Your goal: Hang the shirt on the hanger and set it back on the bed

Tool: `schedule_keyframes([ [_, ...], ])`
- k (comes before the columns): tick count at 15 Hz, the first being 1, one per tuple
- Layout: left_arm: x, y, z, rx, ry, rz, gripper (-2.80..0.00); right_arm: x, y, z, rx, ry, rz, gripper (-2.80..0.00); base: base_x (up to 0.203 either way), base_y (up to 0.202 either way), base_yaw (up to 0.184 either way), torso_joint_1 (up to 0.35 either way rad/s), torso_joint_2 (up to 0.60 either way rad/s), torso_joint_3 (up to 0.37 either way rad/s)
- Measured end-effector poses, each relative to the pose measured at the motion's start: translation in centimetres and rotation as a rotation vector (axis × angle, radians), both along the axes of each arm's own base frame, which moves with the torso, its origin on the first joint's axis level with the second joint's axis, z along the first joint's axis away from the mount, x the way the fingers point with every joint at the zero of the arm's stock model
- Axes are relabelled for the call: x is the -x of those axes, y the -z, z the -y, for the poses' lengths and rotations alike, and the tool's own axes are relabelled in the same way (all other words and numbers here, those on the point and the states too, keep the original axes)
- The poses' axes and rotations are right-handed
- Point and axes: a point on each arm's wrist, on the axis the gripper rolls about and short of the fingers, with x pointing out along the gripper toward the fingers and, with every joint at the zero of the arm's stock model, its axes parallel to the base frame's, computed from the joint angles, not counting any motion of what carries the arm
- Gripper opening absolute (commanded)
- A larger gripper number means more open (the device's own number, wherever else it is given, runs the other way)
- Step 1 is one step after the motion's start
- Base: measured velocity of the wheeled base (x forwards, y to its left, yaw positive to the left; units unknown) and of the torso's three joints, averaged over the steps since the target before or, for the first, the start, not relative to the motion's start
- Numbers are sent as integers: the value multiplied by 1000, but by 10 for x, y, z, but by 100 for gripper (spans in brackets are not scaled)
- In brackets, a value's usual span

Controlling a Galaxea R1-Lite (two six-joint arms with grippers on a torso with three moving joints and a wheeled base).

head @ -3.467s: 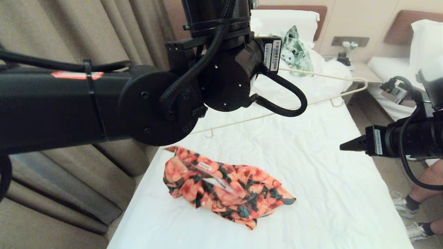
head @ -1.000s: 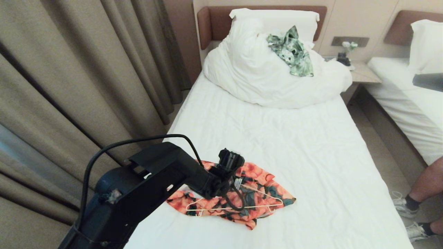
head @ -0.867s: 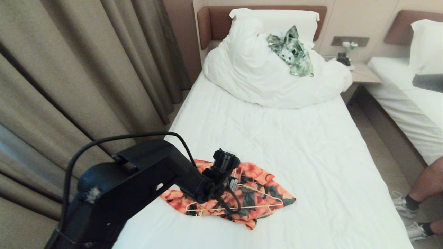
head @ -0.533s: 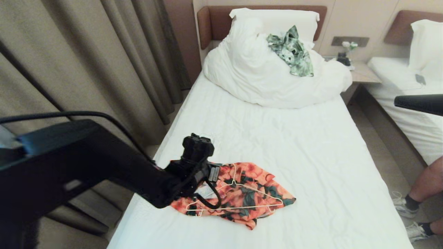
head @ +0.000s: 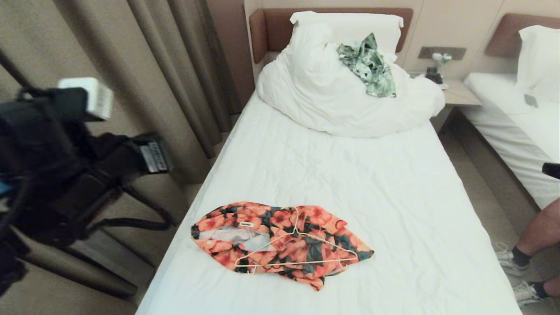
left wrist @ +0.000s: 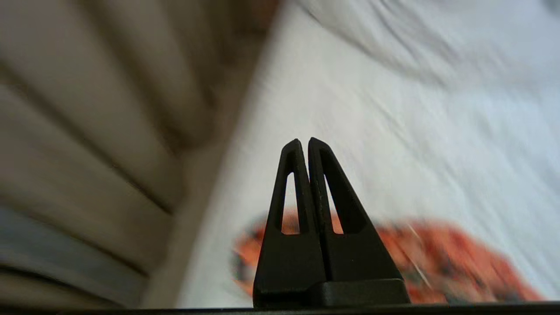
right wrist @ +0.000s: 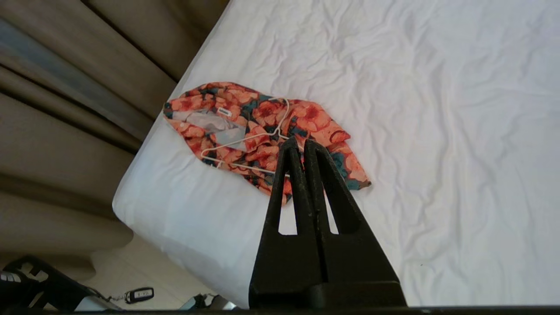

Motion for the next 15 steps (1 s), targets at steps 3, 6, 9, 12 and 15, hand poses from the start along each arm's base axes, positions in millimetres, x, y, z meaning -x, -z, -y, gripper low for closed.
schedule_keyframes([
  [3,45,-36,-40,30,-130,159,-280,20,-1,13,-11,46,26,-280,0,0,0,0,0,0],
  [6,102,-49,-61,52,-180,239,-280,47,-3,29,-44,122,96,-280,0,0,0,0,0,0],
  [9,159,-43,-78,57,-234,278,-280,82,1,42,-62,187,149,-280,0,0,0,0,0,0],
  [12,200,-30,-85,44,-323,347,-280,115,8,48,-77,292,213,-280,0,0,0,0,0,0],
  [15,226,-17,-85,30,-312,397,-280,135,23,50,-78,338,232,-280,0,0,0,0,0,0],
])
